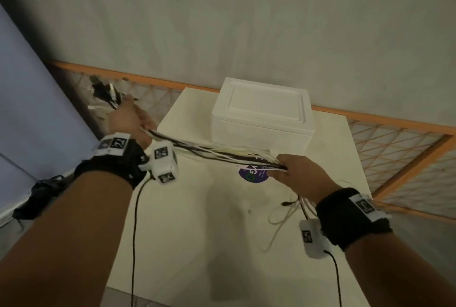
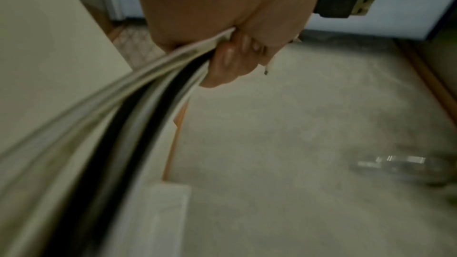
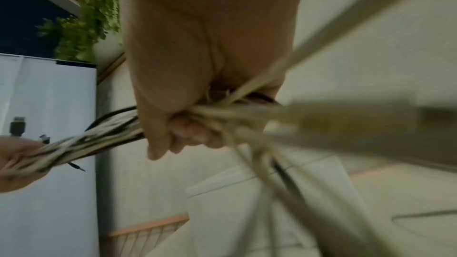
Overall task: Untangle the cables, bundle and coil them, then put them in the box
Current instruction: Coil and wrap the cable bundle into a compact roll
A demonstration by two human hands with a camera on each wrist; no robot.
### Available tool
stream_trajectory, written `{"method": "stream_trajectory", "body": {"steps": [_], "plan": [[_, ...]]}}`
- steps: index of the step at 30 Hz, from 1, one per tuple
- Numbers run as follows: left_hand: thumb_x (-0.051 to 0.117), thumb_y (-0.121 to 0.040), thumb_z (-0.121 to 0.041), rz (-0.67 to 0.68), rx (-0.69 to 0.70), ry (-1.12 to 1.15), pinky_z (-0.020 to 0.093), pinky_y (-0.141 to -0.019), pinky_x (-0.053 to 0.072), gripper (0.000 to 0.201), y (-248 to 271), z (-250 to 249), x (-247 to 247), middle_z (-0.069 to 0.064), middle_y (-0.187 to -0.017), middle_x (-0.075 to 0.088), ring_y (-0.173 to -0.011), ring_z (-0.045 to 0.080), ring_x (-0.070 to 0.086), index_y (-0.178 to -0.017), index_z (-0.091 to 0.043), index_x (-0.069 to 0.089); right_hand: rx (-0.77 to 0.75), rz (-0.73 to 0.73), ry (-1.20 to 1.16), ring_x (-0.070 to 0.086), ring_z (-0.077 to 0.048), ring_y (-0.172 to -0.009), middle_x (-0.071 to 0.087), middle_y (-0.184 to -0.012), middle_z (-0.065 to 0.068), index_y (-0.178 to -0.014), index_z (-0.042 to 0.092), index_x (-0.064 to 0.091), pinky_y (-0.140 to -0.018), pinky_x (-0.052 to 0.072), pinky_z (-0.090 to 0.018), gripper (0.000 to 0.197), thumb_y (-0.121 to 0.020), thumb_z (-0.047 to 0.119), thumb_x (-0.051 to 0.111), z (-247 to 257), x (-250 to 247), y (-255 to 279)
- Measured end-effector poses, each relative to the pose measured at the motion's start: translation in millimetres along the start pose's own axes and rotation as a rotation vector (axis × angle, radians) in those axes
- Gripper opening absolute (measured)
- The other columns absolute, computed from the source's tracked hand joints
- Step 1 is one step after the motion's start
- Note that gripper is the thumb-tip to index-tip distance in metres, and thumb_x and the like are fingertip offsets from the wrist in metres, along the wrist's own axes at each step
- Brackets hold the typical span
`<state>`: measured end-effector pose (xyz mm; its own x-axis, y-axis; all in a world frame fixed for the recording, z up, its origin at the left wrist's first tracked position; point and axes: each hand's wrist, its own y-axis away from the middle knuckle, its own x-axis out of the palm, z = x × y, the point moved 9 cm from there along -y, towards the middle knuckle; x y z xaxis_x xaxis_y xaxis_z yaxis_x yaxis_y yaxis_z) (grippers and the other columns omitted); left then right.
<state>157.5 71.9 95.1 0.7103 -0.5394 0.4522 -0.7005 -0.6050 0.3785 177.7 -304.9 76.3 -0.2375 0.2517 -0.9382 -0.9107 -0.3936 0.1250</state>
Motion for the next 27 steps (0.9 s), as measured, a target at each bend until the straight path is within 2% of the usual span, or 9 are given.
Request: {"method": "stream_trajectory", "body": {"steps": [4,9,13,16,19,21,22,25,27], "plan": [[0.057,-0.093,-0.038,0.123,0.028,-0.565,0.018,-0.04,0.027,0.037,8,30,17,-0.004,-0.047,0.042,-0.039,0.011,0.035,-0.065,-0.018,0.044,0.02,-0.05,0.089,0.058,-0.026,-0.099,0.063,-0.101,-0.005,-0.101,0.015,0.057,-0.078,0.044,-0.032,0.024,-0.093,0.036,0.05,17,-2,-21],[0.072,-0.083,-0.033,0.663,0.159,-1.033,0.018,-0.042,0.031,0.014,66,83,85,-0.01,-0.05,0.06,-0.036,0.0,0.04,-0.08,-0.019,0.069,-0.028,-0.004,0.234,0.057,-0.026,-0.108,0.062,-0.112,-0.004,-0.113,0.014,0.057,-0.089,0.048,-0.037,0.027,-0.091,0.028,0.049,64,-7,-35],[0.087,-0.065,-0.02,0.971,0.124,-1.033,0.013,-0.067,0.046,0.024,103,112,113,-0.015,-0.073,0.072,-0.071,-0.004,0.064,-0.083,-0.026,0.074,-0.13,-0.114,0.166,0.06,-0.025,-0.099,0.064,-0.103,-0.004,-0.106,0.019,0.065,-0.082,0.05,-0.039,0.025,-0.093,0.03,0.047,98,-17,-43],[0.085,-0.063,-0.008,0.993,0.168,-1.157,0.012,-0.06,0.043,0.025,95,111,115,-0.013,-0.066,0.067,-0.066,0.0,0.061,-0.071,-0.026,0.069,-0.087,-0.144,0.124,0.059,-0.023,-0.093,0.064,-0.096,-0.004,-0.097,0.014,0.068,-0.079,0.049,-0.038,0.025,-0.088,0.032,0.052,95,-22,-50],[0.074,-0.07,0.002,0.934,0.301,-1.263,0.013,-0.051,0.037,0.034,82,102,116,-0.007,-0.056,0.055,-0.06,0.011,0.053,-0.055,-0.024,0.057,-0.153,-0.049,0.12,0.056,-0.023,-0.099,0.064,-0.101,-0.007,-0.104,0.012,0.068,-0.084,0.046,-0.037,0.028,-0.09,0.032,0.054,110,-12,-52],[0.07,-0.073,-0.001,0.878,0.376,-1.29,0.017,-0.05,0.036,0.03,72,92,115,-0.005,-0.057,0.054,-0.057,0.012,0.051,-0.056,-0.02,0.056,-0.162,-0.06,0.016,0.056,-0.025,-0.093,0.063,-0.093,-0.004,-0.097,0.019,0.067,-0.079,0.045,-0.034,0.014,-0.087,0.023,0.058,116,-14,-54],[0.069,-0.074,-0.003,0.823,0.413,-1.304,0.02,-0.051,0.036,0.023,63,84,113,-0.004,-0.058,0.055,-0.057,0.013,0.052,-0.06,-0.016,0.058,-0.127,-0.075,-0.078,0.056,-0.025,-0.089,0.061,-0.089,-0.002,-0.097,0.021,0.063,-0.076,0.045,-0.033,0.013,-0.084,0.019,0.061,111,-17,-54],[0.068,-0.076,-0.004,0.56,0.424,-1.188,0.023,-0.051,0.037,0.008,25,47,96,0.0,-0.063,0.058,-0.058,0.014,0.053,-0.071,-0.009,0.063,0.093,-0.058,-0.232,0.059,-0.024,-0.089,0.062,-0.1,-0.005,-0.122,0.022,0.049,-0.08,0.051,-0.037,0.048,-0.077,0.02,0.066,73,-11,-51],[0.068,-0.075,-0.002,0.406,0.419,-1.078,0.024,-0.053,0.039,0.014,5,19,86,-0.002,-0.062,0.057,-0.059,0.015,0.053,-0.068,-0.011,0.062,0.145,-0.027,-0.196,0.061,-0.027,-0.084,0.062,-0.093,-0.006,-0.116,0.021,0.047,-0.076,0.053,-0.04,0.041,-0.079,0.025,0.065,52,3,-45]]}}
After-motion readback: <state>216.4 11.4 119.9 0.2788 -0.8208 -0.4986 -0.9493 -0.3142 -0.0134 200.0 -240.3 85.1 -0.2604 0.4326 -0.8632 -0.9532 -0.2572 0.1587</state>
